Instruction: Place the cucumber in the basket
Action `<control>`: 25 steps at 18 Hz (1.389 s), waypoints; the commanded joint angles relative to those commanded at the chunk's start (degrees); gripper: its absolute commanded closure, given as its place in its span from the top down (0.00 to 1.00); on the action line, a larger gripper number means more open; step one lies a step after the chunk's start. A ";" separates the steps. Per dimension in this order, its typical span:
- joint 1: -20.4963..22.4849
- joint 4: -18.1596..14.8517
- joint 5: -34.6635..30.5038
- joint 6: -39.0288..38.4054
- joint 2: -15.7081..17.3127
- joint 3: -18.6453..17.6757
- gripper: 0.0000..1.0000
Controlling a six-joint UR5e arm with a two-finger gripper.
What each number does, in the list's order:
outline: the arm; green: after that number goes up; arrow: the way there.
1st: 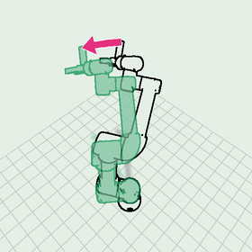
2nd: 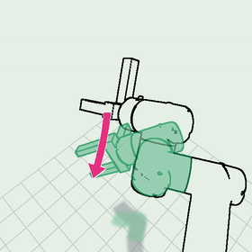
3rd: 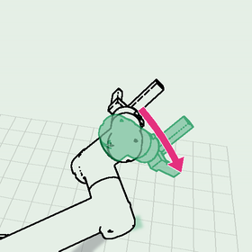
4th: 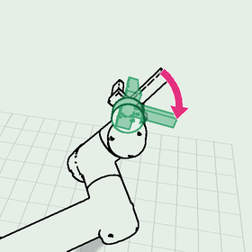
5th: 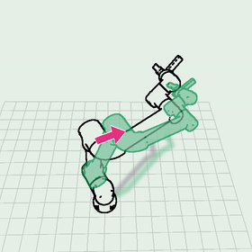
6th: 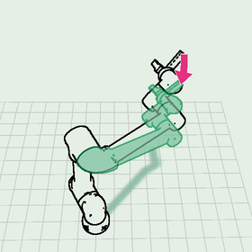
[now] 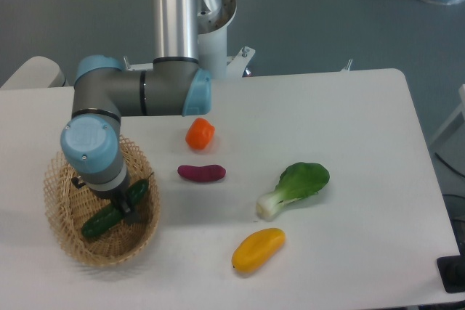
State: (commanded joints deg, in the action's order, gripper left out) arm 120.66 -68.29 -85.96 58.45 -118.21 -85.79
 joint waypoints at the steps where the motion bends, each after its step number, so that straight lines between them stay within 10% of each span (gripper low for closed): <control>1: 1.23 -0.09 0.00 0.00 -0.09 0.79 1.00; 9: 9.94 -5.18 0.00 6.23 -4.83 10.89 1.00; 25: 20.05 -5.19 -2.55 21.53 -14.59 22.94 1.00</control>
State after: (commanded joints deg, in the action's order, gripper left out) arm 140.71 -73.48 -88.51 79.97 -132.80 -62.85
